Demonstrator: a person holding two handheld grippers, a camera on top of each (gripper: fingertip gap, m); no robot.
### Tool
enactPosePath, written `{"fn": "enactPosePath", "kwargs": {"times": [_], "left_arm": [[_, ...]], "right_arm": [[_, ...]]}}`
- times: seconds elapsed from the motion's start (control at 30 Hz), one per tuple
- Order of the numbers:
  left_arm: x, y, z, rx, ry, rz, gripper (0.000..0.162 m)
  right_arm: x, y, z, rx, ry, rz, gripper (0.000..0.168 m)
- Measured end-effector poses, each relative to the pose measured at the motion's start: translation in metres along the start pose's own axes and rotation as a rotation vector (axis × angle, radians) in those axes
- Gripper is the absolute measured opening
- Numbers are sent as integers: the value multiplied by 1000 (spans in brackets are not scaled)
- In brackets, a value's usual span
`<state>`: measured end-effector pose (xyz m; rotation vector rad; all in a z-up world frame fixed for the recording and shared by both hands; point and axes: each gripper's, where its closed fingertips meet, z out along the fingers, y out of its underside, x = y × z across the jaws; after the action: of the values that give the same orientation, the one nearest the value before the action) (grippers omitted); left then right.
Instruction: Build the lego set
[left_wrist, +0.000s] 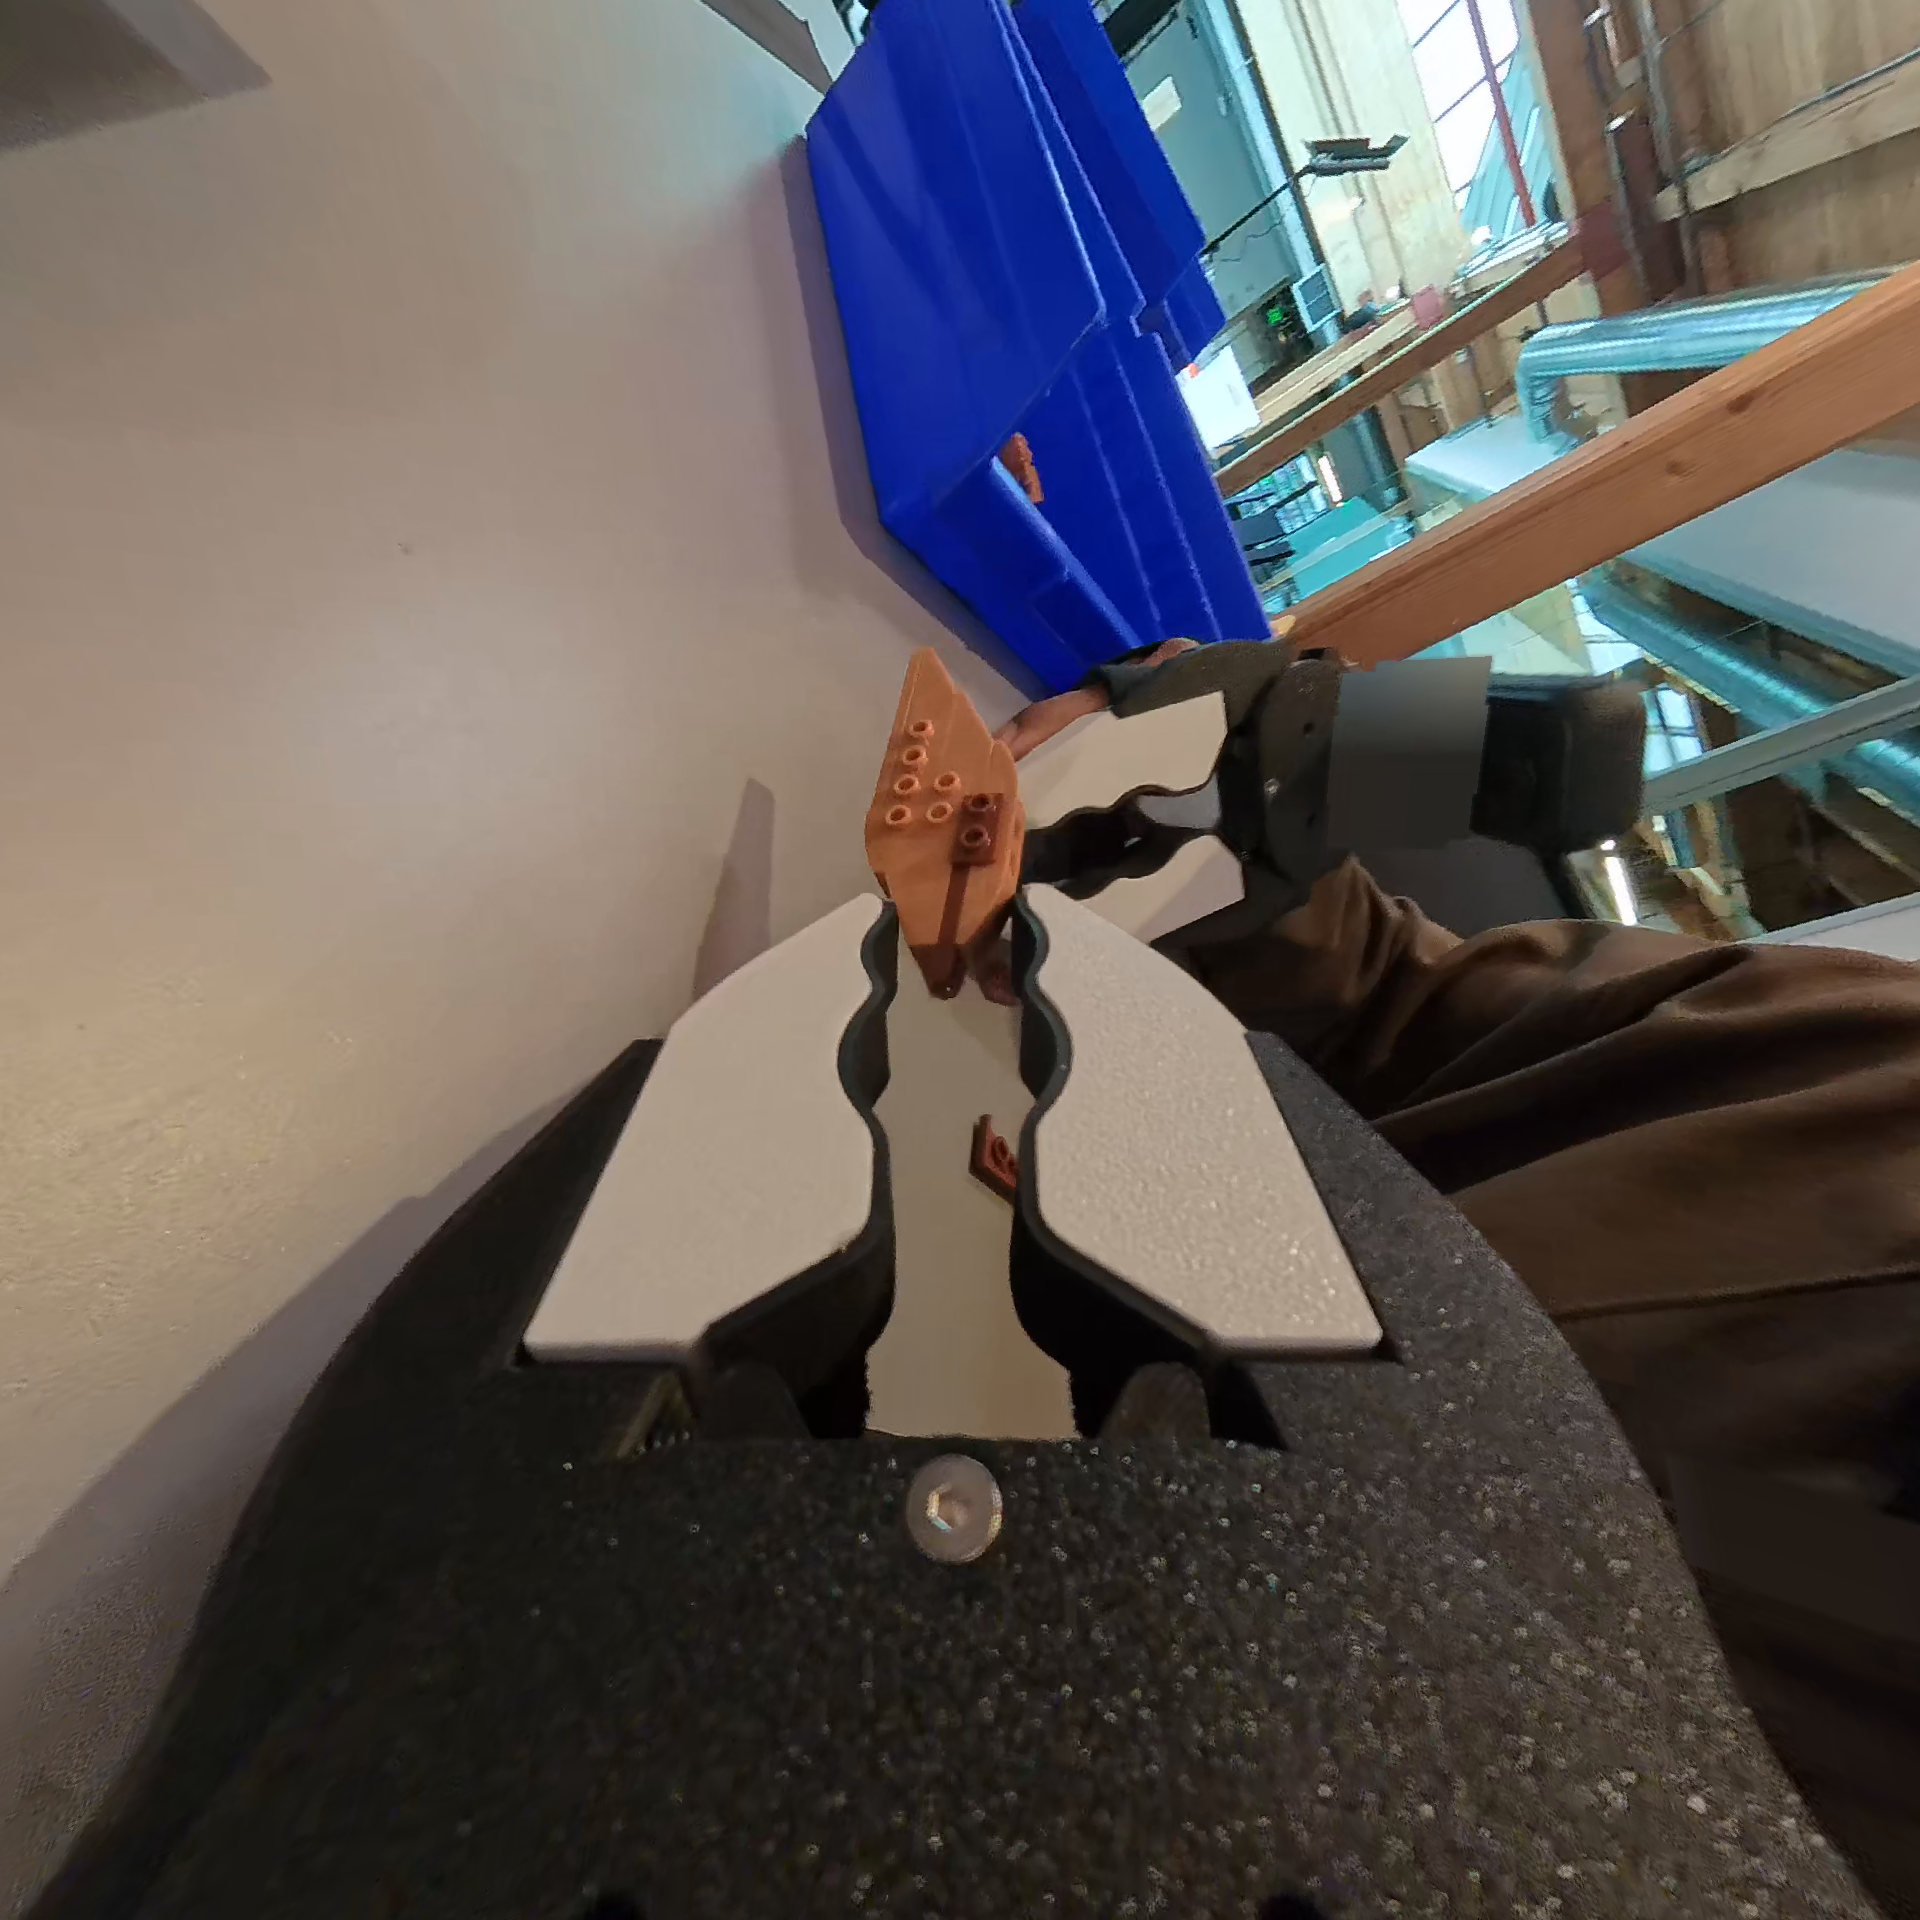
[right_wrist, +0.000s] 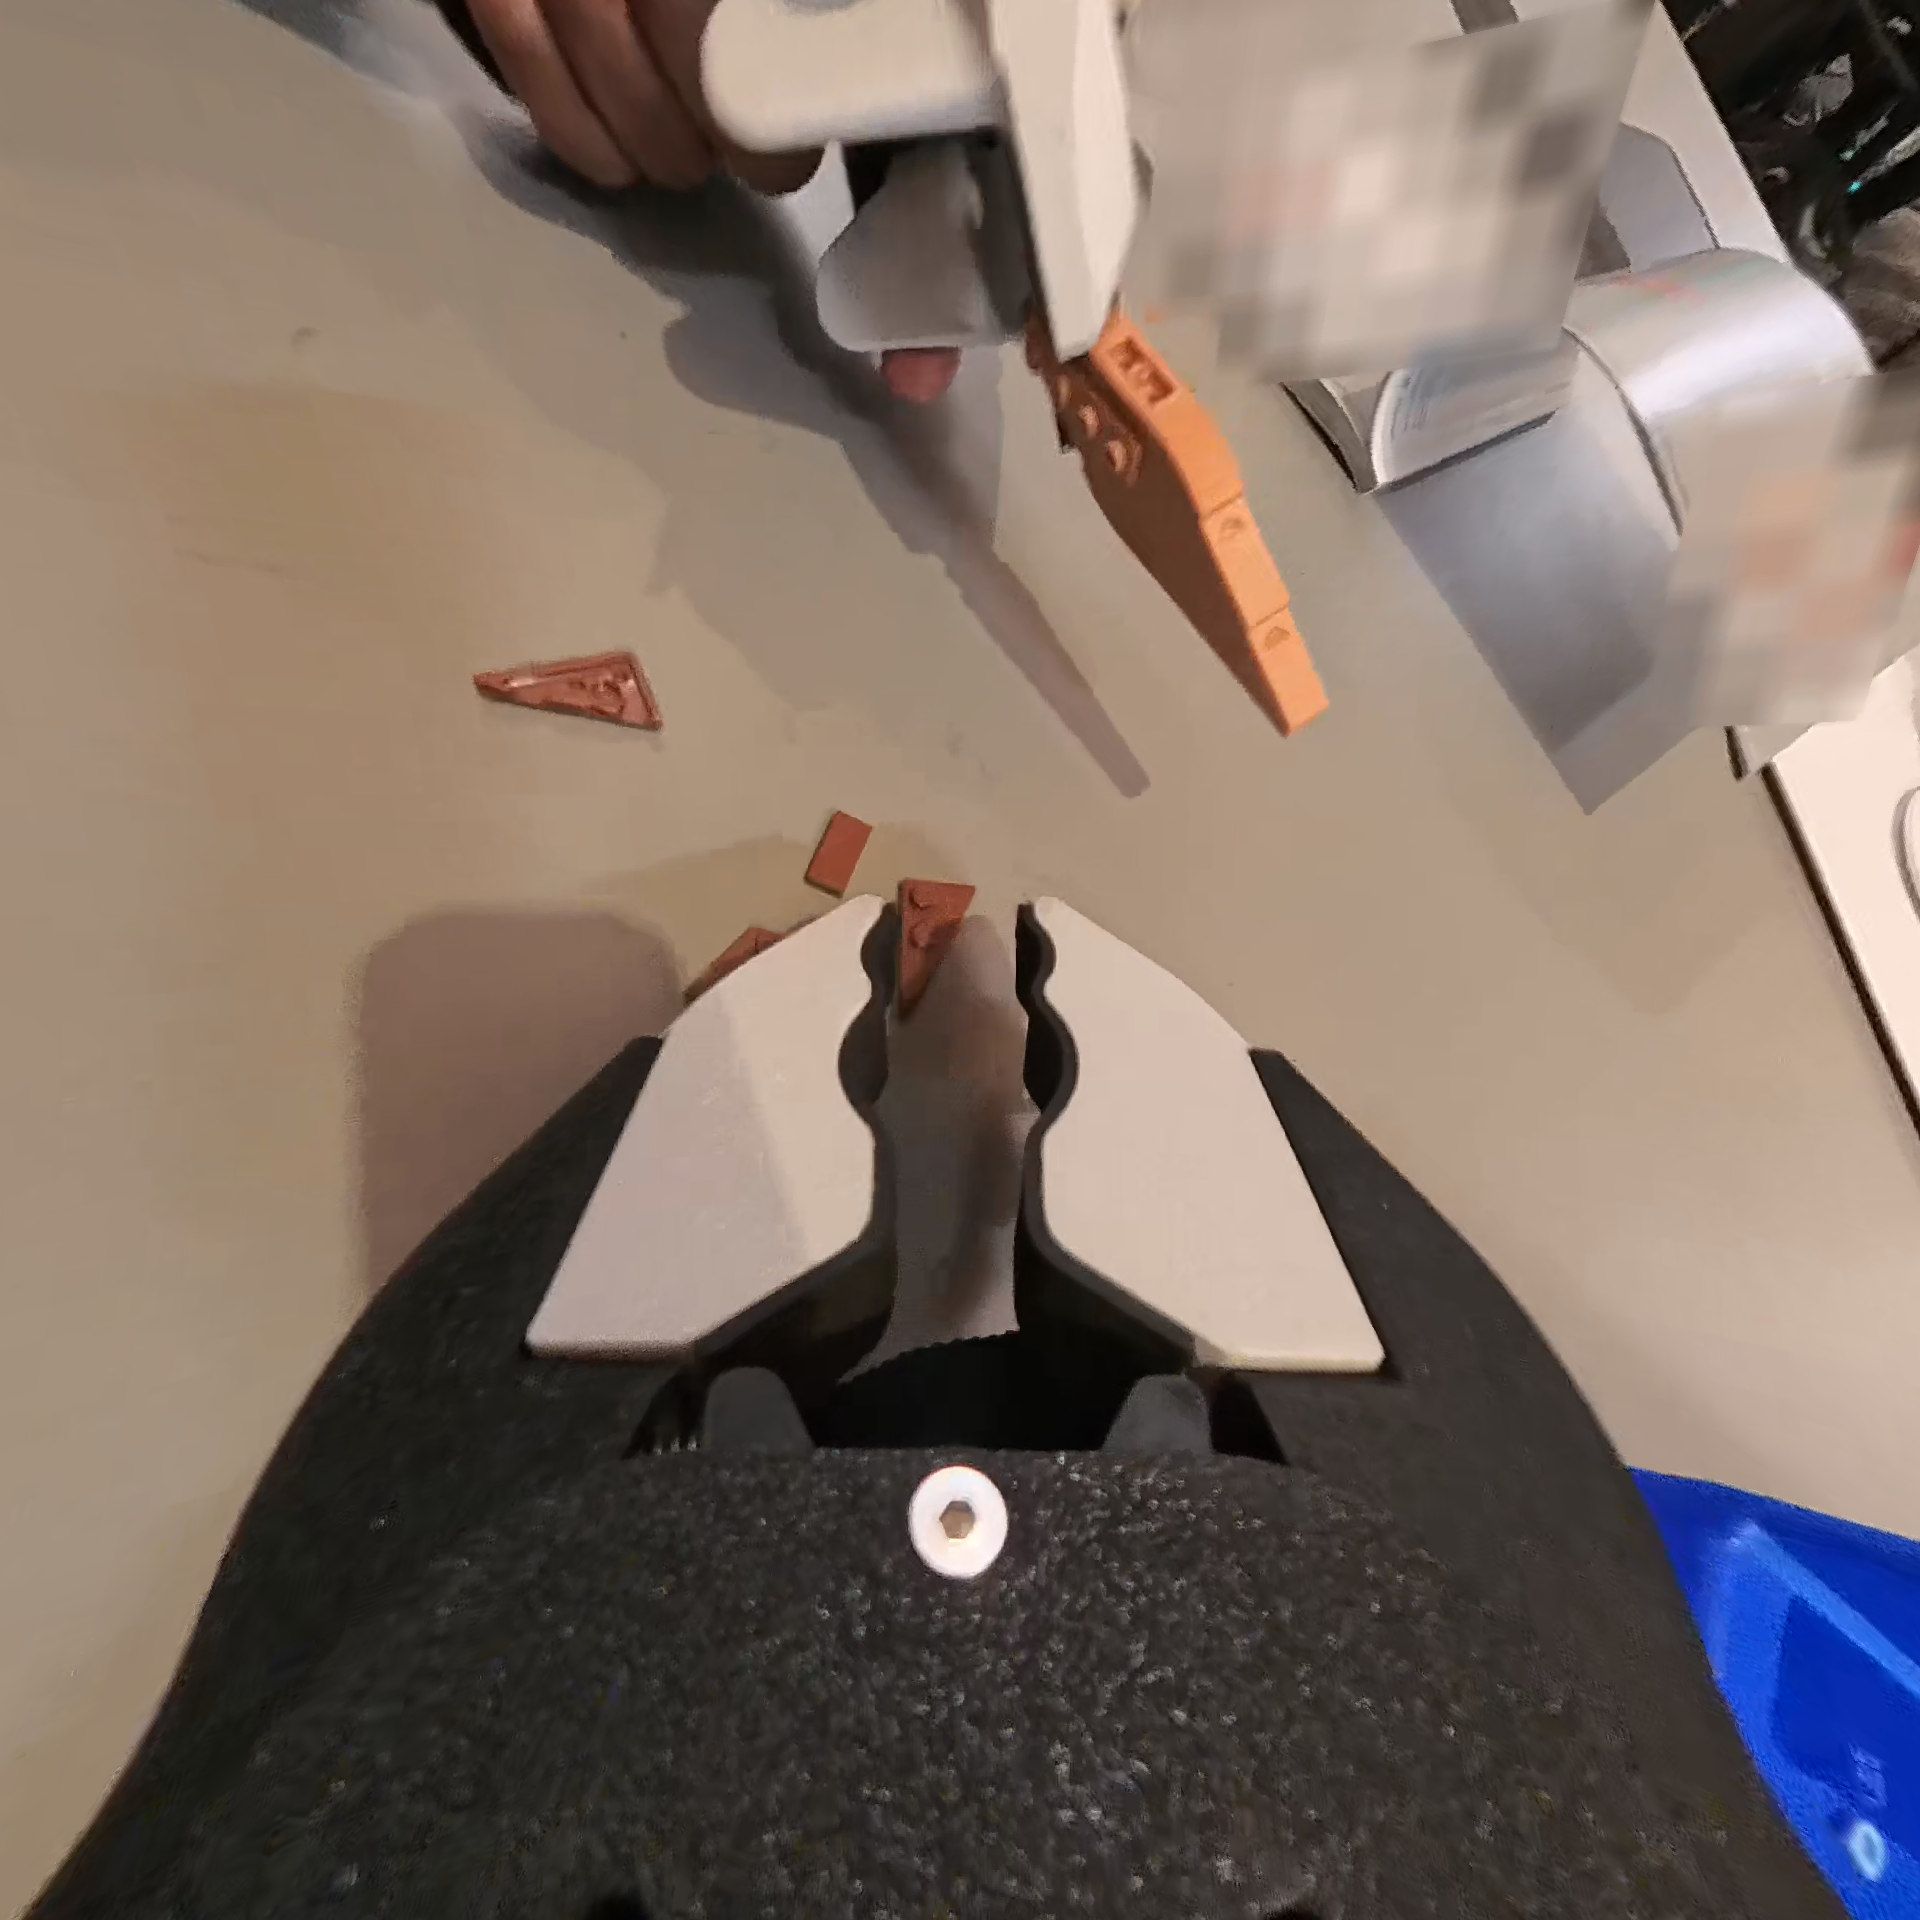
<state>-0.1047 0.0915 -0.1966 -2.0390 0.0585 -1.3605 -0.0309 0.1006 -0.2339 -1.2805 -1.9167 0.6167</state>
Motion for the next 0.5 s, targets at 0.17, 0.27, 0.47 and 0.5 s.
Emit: {"fn": "enactPosePath", "kwargs": {"times": [0.17, 0.27, 0.47, 0.5], "left_arm": [[-7, 3, 9, -3, -118, 76, 21], [-14, 8, 13, -38, -229, 147, 21], [-19, 24, 20, -164, -374, 321, 21], [-17, 29, 22, -192, -355, 324, 21]], "right_arm": [[8, -22, -2, 83, -10, 230, 24], [12, -23, 4, 67, -17, 359, 25], [9, -9, 15, -28, -23, 409, 23], [9, -9, 16, -32, -22, 411, 23]]}}
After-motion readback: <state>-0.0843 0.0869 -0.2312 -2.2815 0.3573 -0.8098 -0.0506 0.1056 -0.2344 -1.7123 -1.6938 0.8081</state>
